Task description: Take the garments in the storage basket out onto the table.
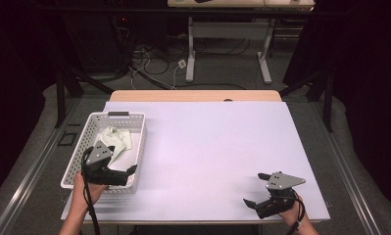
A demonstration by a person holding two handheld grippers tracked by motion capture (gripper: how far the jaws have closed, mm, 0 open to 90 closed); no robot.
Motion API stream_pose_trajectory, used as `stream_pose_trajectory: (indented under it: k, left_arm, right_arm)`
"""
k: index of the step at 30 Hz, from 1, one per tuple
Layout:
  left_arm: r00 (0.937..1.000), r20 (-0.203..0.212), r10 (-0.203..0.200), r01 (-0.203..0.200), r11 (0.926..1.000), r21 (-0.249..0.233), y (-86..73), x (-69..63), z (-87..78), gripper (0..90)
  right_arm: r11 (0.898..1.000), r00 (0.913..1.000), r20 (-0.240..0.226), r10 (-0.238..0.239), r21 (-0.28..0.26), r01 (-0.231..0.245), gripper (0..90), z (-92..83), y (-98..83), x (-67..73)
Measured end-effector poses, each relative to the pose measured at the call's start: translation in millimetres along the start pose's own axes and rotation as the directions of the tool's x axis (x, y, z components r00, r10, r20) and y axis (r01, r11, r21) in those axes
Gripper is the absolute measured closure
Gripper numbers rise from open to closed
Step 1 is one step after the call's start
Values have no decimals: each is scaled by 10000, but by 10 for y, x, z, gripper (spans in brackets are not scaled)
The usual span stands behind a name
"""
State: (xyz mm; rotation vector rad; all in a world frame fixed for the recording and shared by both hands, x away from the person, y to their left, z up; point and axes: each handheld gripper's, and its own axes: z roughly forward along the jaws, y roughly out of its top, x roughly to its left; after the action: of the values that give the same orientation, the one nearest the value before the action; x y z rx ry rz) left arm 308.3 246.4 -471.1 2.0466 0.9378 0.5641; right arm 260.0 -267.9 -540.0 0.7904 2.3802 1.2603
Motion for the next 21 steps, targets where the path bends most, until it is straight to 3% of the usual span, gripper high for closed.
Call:
stream_pose_trajectory:
  k: [21]
  left_arm:
    - [9976, -239, -656, 674, 9940, 863, 117, 370, 223, 0]
  right_arm:
    - [9999, 10000, -2, -3, 153, 3, 1, -6, -4, -1]
